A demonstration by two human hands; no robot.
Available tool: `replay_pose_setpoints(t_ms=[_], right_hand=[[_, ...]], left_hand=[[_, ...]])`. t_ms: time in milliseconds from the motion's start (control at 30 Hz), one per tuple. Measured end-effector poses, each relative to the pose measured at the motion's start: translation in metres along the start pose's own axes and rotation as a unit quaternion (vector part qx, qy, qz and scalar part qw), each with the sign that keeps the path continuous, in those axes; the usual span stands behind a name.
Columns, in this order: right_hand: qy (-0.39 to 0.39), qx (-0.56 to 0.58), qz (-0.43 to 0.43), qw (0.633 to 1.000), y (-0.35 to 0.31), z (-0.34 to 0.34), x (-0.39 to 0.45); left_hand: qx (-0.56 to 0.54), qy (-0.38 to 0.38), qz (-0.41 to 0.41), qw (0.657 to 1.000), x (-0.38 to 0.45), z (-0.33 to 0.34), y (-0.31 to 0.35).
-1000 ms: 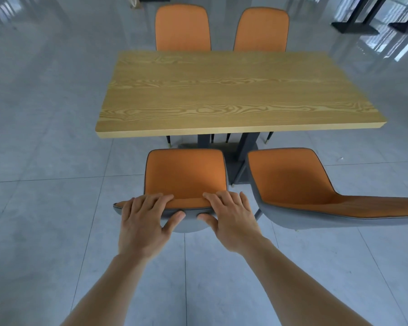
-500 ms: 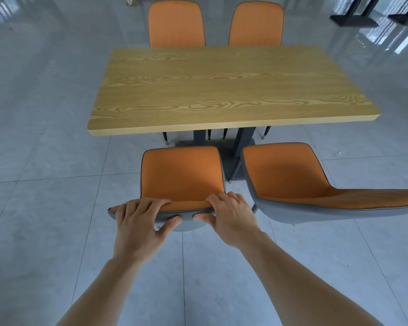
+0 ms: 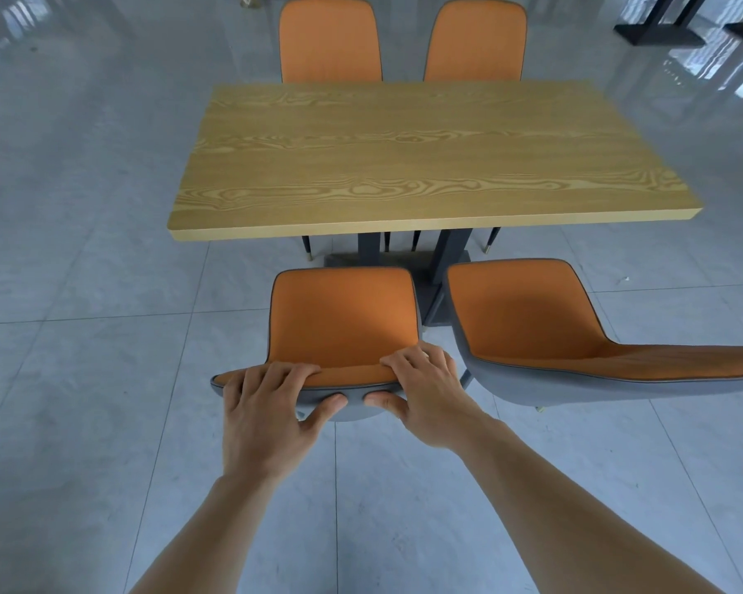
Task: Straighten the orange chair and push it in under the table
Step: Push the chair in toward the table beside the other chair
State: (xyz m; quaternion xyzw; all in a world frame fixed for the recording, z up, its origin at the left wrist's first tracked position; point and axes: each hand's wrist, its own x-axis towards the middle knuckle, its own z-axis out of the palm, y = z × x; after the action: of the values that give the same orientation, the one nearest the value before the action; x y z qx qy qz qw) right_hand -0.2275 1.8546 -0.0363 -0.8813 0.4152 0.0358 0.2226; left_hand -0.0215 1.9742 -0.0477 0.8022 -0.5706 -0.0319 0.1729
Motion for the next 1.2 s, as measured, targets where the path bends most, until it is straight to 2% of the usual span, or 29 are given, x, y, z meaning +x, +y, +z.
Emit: replay_pose_setpoints(t_ms=[167,800,1200], right_hand=[[0.000,0.005,-0.027,1.000,0.002,0.005,0.004],[0.037,-0.002,-0.028,0.999,0.005,0.004,0.027],[0.031,-0.008,-0.029,0.999,0.009,-0.004,0.025]], left_hand=[[0.009,0.001,0.000,1.000,-0.004,0.000,-0.005],[0.003,0.001,-0.009,1.000,0.022,0.001,-0.011],[0.011,-0.007,-0.011,1.000,0.022,0.000,-0.004]])
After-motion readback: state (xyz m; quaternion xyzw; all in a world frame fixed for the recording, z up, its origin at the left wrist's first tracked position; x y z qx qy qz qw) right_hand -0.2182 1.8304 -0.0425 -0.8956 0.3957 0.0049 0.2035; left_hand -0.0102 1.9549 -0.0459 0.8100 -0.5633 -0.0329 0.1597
